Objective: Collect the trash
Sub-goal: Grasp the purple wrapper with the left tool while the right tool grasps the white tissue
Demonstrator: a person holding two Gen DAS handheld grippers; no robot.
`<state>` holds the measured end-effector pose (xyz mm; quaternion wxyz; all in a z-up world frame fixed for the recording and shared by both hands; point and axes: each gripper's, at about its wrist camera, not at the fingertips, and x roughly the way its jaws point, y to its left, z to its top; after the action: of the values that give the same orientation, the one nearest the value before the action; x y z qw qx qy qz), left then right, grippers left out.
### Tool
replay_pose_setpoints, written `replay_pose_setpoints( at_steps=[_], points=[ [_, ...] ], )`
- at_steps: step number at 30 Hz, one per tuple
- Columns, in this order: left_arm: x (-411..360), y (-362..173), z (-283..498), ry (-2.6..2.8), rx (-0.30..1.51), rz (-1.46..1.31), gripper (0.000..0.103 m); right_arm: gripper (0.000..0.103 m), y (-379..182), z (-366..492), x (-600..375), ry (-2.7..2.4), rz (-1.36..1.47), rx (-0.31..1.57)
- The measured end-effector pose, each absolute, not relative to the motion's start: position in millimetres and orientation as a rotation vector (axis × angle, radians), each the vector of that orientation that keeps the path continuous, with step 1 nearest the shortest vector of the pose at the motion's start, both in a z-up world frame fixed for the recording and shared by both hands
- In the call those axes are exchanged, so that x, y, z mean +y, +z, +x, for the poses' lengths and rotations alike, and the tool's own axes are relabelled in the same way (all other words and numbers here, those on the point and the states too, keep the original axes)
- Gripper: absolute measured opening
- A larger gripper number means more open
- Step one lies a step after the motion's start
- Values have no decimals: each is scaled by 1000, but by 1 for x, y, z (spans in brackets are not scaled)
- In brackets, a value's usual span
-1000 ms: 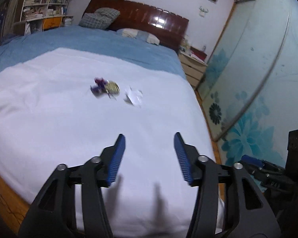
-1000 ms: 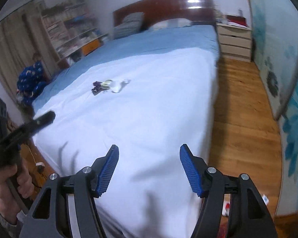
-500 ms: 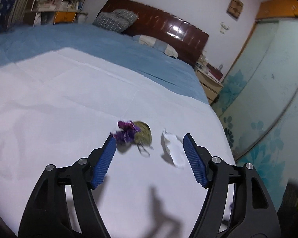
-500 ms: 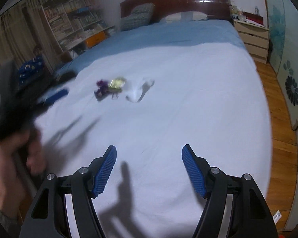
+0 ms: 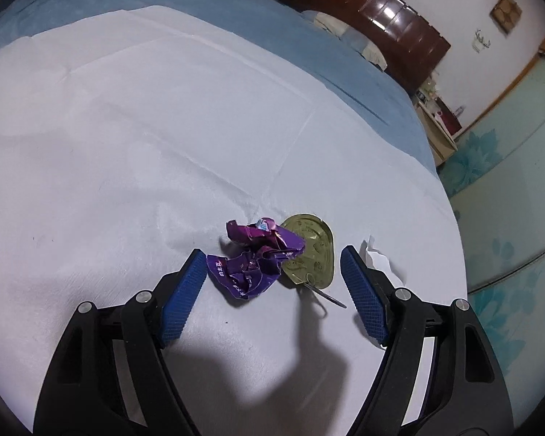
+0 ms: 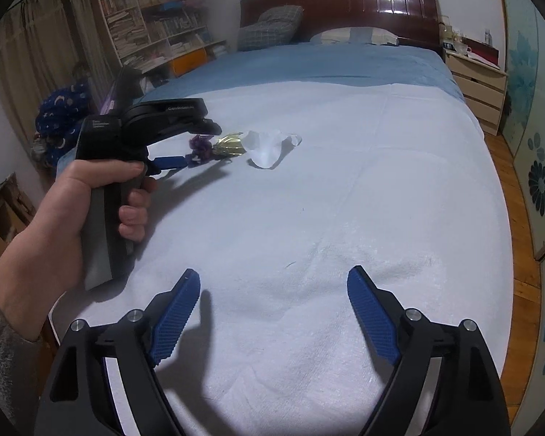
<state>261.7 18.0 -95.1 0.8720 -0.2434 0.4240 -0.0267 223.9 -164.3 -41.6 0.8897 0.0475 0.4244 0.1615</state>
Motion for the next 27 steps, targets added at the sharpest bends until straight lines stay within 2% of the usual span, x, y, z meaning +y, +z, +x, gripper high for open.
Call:
replay_pose_setpoints(
  at_steps=[1, 3, 5, 6, 13, 20, 27],
  points=[
    [20, -94, 258, -49, 876, -517, 66, 83, -42, 223, -164, 335, 96, 881],
    [26, -97, 252, -58, 881, -539, 29, 84, -43, 223, -163, 336, 93, 880],
    [29, -99, 247, -77, 889, -551, 24, 84, -43, 223, -164, 335, 91, 881],
    [30, -97, 244, -84, 888, -546, 17, 84, -43, 223, -164, 334, 90, 881],
    [46, -76, 209, -108, 815, -564, 16, 82, -38, 238, -169, 329, 121, 873],
    [52, -68, 157, -148, 811, -576, 16, 82, -35, 328, -140, 303, 139, 878],
    [52, -70, 157, -161, 828, -580, 16, 73, -61, 399, -100, 272, 56, 996]
  ],
)
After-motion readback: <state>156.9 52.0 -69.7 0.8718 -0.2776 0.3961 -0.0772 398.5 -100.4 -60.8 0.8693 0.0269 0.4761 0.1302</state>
